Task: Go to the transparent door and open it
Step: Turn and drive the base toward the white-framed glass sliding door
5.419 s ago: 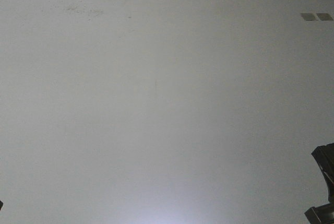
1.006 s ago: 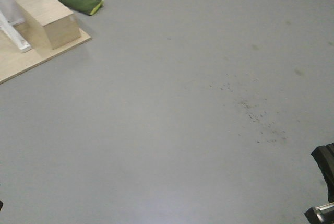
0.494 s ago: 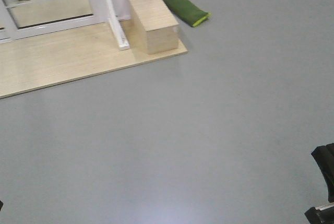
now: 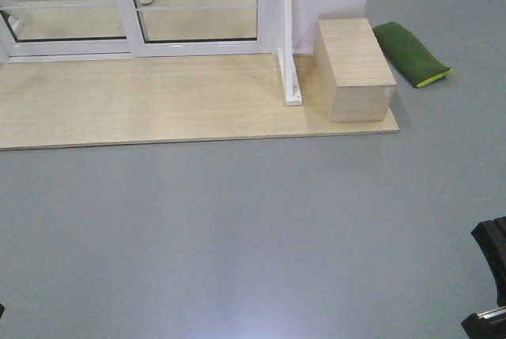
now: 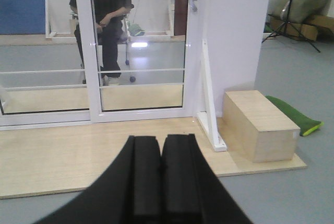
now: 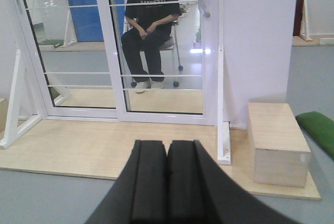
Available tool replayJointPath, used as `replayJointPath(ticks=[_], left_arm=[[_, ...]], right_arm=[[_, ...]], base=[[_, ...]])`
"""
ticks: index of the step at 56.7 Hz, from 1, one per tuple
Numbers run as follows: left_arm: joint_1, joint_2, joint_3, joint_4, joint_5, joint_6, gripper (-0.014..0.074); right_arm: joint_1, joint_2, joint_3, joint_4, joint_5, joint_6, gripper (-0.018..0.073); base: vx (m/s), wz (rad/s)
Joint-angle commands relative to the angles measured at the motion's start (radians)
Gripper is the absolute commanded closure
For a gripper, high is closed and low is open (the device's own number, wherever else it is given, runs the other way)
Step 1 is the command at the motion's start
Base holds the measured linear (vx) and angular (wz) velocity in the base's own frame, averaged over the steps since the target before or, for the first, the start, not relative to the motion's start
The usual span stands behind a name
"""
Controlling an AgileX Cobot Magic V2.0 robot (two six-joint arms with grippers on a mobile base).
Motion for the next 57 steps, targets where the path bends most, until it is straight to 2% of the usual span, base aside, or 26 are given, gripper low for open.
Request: replayJointPath(ticks=[1,57], left_arm=[[-0.005,-0.014,0.010,-0.006,-0.084,-0.007,0.0594],[-0.005,-0.014,0.010,-0.006,-0.084,-0.007,0.0594]], right_arm=[[-0.004,-0.015,0.002,-0.010,-0.088,-0.002,0.0558],[-0.004,-0.015,0.002,-0.010,-0.088,-0.002,0.0558]], base=[[0.45,0.31],[0.49,0.18]])
